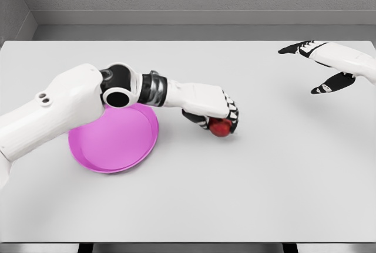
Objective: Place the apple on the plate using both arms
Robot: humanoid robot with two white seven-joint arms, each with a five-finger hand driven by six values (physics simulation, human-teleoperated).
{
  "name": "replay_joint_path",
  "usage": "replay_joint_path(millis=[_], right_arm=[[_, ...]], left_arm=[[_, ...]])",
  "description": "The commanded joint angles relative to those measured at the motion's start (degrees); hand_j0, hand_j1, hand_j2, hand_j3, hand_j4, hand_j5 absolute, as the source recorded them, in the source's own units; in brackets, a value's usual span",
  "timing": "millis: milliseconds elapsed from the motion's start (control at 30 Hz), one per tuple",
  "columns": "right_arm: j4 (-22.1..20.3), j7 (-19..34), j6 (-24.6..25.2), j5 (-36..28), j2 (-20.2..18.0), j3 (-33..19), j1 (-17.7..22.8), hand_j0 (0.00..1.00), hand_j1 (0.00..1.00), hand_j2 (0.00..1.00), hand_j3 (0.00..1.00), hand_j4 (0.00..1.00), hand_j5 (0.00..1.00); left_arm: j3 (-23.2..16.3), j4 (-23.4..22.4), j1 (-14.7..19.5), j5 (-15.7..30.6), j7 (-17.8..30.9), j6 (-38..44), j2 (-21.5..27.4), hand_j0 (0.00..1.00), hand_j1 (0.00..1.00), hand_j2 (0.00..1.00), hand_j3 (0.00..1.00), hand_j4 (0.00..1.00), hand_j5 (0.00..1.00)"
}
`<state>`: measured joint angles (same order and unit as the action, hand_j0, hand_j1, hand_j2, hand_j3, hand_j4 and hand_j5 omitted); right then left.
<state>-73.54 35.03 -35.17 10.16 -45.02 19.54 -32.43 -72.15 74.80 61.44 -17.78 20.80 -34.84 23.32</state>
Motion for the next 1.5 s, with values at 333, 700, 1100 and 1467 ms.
replay_joint_path(millis=[333,700,1100,1467], right_arm=[[-1.6,0.0,0.2,-0.4,-0.5,0.0,0.0,1.00,1.00,1.00,1.00,1.00,1.00],[-2.1,0.0,0.2,-0.4,-0.5,0.0,0.8,1.00,1.00,1.00,1.00,1.00,1.00],[-2.1,0.0,0.2,-0.5,-0.6,-0.1,1.1,1.00,1.00,1.00,1.00,1.00,1.00],[-4.1,0.0,0.2,-0.5,-0.4,-0.3,1.1,1.00,1.00,1.00,1.00,1.00,1.00]], left_arm=[[5.5,4.4,-2.2,7.4,-0.1,-0.2,26.2,0.46,0.46,0.46,0.46,0.46,0.46],[5.5,2.5,-5.7,7.1,0.1,-0.2,27.7,0.53,0.53,0.53,0.53,0.53,0.53],[5.6,2.8,-6.8,7.7,0.0,-0.2,27.7,1.00,1.00,1.00,1.00,1.00,1.00],[6.8,6.9,-4.1,9.4,-0.1,-0.2,10.1,1.00,1.00,1.00,1.00,1.00,1.00]])
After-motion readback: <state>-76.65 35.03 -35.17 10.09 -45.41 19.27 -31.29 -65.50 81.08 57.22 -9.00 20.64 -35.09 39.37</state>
